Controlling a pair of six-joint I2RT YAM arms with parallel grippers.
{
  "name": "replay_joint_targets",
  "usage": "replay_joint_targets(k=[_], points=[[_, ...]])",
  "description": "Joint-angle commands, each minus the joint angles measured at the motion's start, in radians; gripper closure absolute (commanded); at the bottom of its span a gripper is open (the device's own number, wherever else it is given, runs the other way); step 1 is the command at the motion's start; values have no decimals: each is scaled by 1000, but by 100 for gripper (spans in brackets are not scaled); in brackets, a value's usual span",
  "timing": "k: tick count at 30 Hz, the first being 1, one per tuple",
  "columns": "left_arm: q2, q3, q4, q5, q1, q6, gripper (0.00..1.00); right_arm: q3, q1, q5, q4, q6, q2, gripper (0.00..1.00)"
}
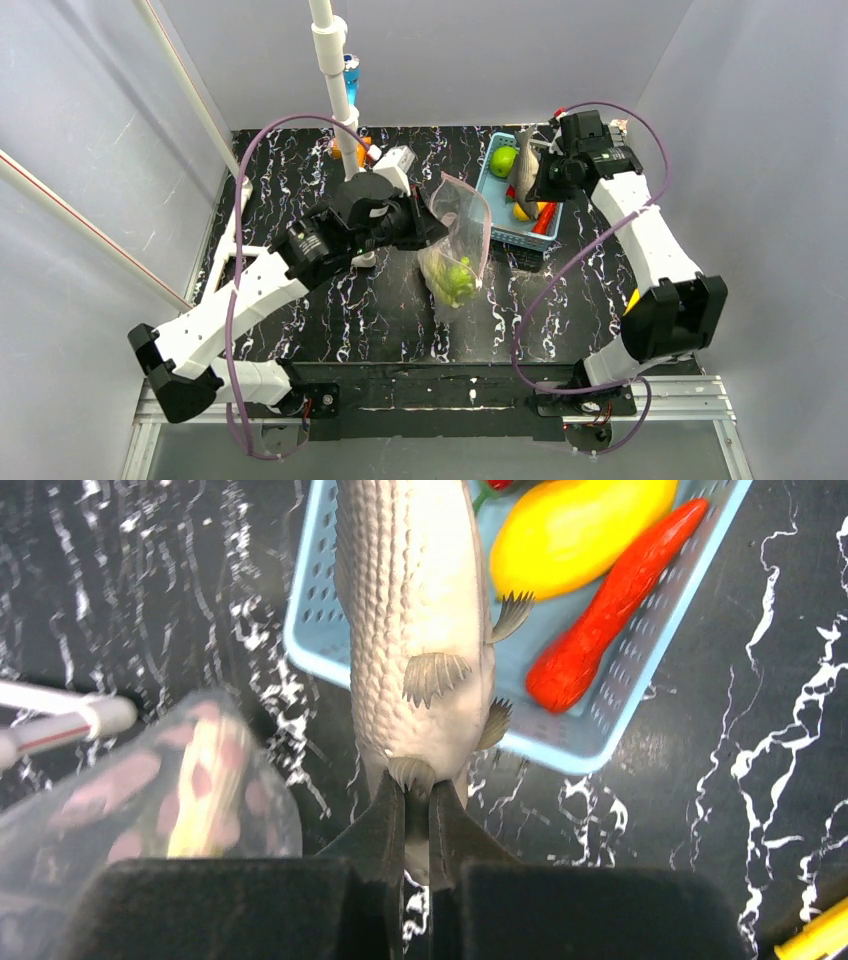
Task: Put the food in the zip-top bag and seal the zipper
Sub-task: Place the fake fish in the zipper food storage bag.
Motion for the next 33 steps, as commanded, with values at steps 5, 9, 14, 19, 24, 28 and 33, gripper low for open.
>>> replay_joint_targets(k=[5, 9, 14, 19, 24, 28, 33], points=[[40, 81, -90, 69, 59, 145, 100, 115, 79, -121, -249, -23, -233, 99], [69, 79, -96, 114, 69, 182, 100, 91, 91, -272, -324, 20, -384, 99], [109, 109, -97, 149, 77, 219, 100, 68, 94, -487, -394, 60, -510, 99], [114, 122, -84, 161, 78, 234, 100, 200, 96, -584, -575, -13, -518, 99], [112, 132, -83, 185, 78, 243, 100, 202, 103, -602, -688, -22, -503, 99], [117, 135, -73, 219, 78, 241, 100, 217, 139, -592, -735, -4, -484, 99], [146, 156, -42, 315, 79, 226, 100, 185, 171, -493, -770, 25, -481, 99]])
